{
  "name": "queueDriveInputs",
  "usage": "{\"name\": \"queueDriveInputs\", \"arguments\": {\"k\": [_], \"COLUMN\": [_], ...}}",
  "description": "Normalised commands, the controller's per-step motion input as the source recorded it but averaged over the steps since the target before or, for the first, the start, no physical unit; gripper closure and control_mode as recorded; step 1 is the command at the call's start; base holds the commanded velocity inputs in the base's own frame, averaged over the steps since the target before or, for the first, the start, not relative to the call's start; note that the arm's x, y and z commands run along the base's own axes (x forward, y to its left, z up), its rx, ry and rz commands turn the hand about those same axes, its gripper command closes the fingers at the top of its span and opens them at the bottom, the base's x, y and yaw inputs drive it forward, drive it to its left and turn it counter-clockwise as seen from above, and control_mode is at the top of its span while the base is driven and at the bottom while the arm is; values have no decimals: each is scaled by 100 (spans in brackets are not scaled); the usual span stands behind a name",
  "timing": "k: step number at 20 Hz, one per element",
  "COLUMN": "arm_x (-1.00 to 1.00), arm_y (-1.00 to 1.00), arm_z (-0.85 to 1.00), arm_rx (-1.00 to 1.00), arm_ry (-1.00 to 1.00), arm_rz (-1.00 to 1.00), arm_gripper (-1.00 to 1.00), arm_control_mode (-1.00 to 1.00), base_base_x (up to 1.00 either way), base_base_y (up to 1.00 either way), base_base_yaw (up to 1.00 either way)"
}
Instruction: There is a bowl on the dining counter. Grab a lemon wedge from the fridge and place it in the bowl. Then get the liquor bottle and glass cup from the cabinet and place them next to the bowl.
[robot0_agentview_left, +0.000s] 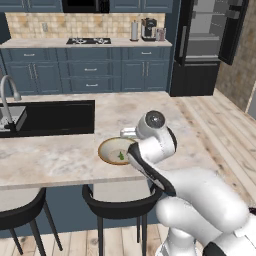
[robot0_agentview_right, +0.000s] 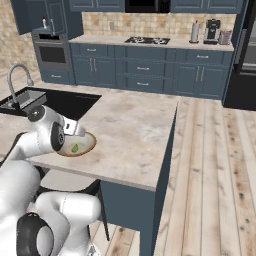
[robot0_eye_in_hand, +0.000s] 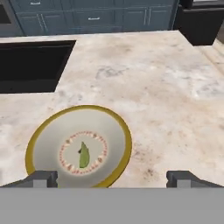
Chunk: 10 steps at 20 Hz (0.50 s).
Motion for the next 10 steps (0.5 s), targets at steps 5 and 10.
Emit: {"name": "queueDriveInputs", "arguments": {"k": [5,10], "arm_x": [-87,-82], "arm_y": [-33,-31], "arm_z": [80,78], "arm_rx": [0,1], "arm_ry": [-48,-35], "arm_rz": [0,1], "arm_gripper": [-100,-100], "arm_control_mode": [-100,-100], "base_base_x": [0,0], "base_base_y": [0,0], "base_base_yaw": [0,0]}}
